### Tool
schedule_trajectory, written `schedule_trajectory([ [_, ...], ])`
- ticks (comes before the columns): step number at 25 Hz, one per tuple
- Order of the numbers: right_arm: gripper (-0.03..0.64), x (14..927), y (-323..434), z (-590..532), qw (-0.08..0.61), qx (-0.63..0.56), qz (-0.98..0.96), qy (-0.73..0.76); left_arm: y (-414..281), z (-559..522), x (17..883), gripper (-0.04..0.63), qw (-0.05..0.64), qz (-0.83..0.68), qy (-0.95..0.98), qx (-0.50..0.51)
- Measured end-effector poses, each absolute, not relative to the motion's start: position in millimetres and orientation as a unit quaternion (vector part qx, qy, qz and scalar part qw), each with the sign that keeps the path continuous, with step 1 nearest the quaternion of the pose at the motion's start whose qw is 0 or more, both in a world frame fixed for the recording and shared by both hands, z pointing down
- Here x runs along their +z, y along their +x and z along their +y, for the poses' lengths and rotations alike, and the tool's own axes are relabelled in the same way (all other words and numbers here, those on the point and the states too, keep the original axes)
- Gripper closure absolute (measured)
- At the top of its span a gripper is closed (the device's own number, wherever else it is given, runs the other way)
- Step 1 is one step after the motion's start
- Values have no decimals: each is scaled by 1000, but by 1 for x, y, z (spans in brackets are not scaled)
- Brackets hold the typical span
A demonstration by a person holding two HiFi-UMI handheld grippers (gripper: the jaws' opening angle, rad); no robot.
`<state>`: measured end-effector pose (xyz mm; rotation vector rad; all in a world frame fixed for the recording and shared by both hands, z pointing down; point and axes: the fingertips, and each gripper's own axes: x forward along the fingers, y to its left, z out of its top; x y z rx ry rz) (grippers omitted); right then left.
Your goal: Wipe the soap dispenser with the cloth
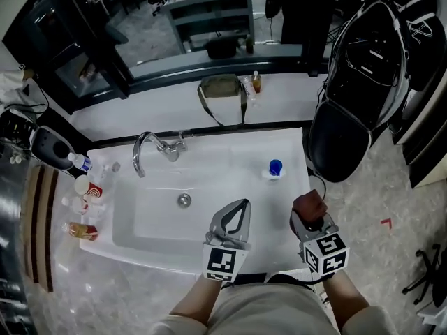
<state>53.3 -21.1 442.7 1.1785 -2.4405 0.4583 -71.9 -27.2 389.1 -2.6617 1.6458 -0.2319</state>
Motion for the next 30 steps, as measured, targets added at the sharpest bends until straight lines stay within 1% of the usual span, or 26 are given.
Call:
schedule_trajectory([
  [3,537,426,47,4,187,147,-876,419,-71,-5,376,595,-18,526,-848,-71],
  [6,537,415,51,34,180,126,-880,420,-62,26,363,595,-23,532,-843,-69],
  [12,537,406,68,126,178,110,-889,407,-48,124,352,595,-68,564,-822,-34],
  [22,538,385,108,256,164,95,-896,401,-18,265,318,595,-28,585,-810,-43],
  [27,538,370,115,288,158,84,-895,409,-10,300,303,595,-1,578,-814,-52],
  [30,538,364,118,298,157,80,-892,415,-9,309,303,595,-13,570,-820,-52],
])
